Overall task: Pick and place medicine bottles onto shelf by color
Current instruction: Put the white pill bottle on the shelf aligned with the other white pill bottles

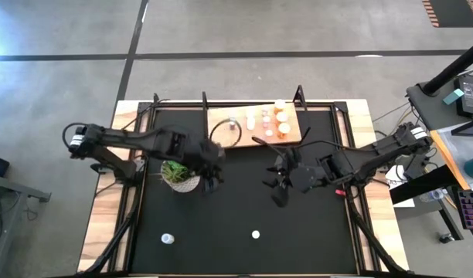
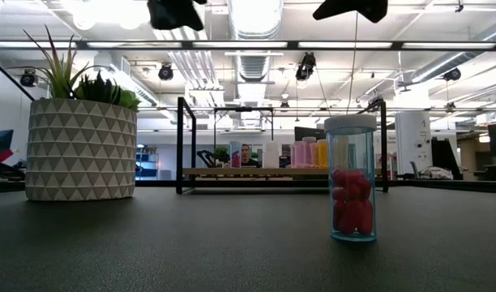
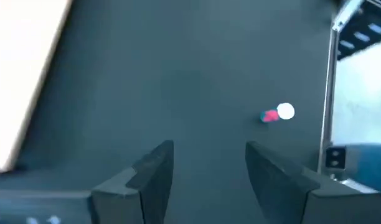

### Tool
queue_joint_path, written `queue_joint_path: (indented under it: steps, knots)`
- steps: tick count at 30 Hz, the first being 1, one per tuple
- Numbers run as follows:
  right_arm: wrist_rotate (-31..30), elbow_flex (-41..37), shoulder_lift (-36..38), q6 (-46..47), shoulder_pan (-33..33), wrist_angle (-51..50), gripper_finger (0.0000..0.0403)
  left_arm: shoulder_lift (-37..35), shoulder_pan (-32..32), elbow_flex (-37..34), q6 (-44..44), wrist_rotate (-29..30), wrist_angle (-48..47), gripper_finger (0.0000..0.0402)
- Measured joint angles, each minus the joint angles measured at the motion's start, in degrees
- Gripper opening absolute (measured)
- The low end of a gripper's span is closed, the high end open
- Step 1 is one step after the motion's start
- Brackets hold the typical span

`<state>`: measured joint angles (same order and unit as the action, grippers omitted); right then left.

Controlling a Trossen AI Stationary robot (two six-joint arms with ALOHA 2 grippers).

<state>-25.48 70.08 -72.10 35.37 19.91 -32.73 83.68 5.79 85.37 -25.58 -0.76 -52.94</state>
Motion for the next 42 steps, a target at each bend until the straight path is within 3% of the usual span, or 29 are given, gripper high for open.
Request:
queue_joint_path:
  steps: [8, 16, 22, 31, 42]
  knots:
    - [1.49, 0.00, 0.42, -4.68, 3.07, -2.45, 0.0215, 0.17, 12.39, -3.82, -29.56, 4.43, -0.16, 0.0183]
    - [1.72, 0.00, 0.37, -12.37, 6.77, -3.82, 0.0215, 0.24, 24.50, -10.80, -59.69, 4.35, -0.66, 0.0183]
    - [1.91, 0.00, 0.37, -15.97, 7.10, -3.87, 0.0215, 0.24, 32.58, -15.78, -77.65, 3.74, -0.85, 0.0183]
    - [1.88, 0.00, 0.37, -15.95, 7.10, -3.89, 0.0215, 0.22, 39.84, -20.64, -91.20, -2.30, -0.77, 0.0183]
    - [1.88, 0.00, 0.35, -15.93, 7.07, -3.87, 0.0215, 0.22, 41.25, -25.56, -92.80, -4.76, 0.10, 0.0183]
